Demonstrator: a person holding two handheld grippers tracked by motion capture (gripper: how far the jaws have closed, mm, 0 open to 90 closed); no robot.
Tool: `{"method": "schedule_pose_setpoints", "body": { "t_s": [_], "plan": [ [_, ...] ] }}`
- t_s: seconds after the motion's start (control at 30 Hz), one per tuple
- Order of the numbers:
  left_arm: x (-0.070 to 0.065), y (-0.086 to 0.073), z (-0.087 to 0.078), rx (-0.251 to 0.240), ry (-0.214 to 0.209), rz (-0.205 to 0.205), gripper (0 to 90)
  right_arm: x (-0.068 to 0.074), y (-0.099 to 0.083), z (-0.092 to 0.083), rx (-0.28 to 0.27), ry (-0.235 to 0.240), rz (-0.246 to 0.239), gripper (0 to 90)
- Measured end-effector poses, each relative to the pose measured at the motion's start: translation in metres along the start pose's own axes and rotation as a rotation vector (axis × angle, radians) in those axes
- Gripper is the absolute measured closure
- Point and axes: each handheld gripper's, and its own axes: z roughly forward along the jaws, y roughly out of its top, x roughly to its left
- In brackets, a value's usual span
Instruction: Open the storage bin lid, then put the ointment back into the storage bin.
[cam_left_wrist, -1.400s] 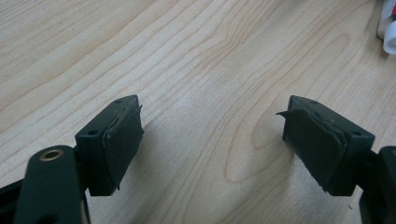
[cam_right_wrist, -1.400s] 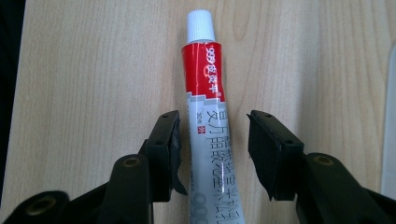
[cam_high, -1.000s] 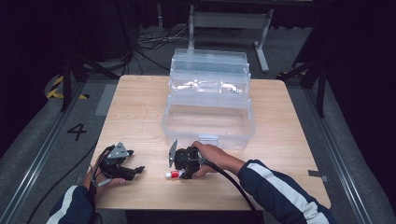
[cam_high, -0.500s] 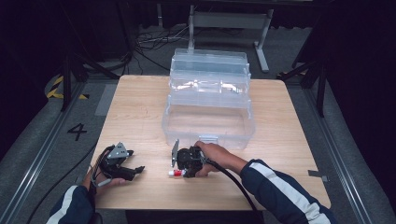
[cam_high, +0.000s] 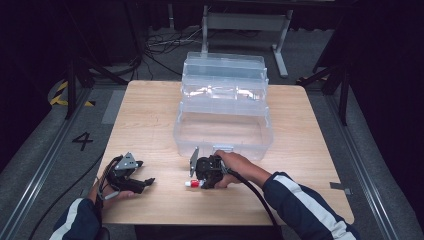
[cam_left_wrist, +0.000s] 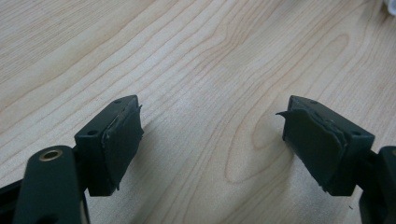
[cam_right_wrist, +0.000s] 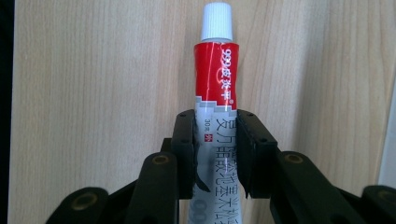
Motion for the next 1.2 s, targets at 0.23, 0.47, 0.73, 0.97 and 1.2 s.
{"method": "schedule_pose_setpoints", "body": {
  "t_s": [0.23,0.47,0.73,0.97,1.2],
  "plan": [
    [0.001,0.0,0.0,-0.001,-0.002,0.006,19.7,-0.001,-0.018,-0.017,-0.044,-0.017,0.025,70.9],
    [0.001,0.001,0.0,0.0,-0.003,0.009,19.7,-0.004,-0.036,-0.031,-0.064,-0.04,0.051,71.0],
    [0.001,0.0,0.001,-0.002,-0.003,0.007,19.7,-0.004,-0.056,-0.043,-0.066,-0.056,0.08,71.0],
    [0.001,0.0,0.0,-0.002,-0.002,0.006,19.8,-0.005,-0.072,-0.053,-0.068,-0.073,0.109,70.9],
    [0.001,0.0,0.0,-0.001,-0.002,0.006,19.8,-0.007,-0.084,-0.059,-0.074,-0.089,0.14,71.0]
  ]
}}
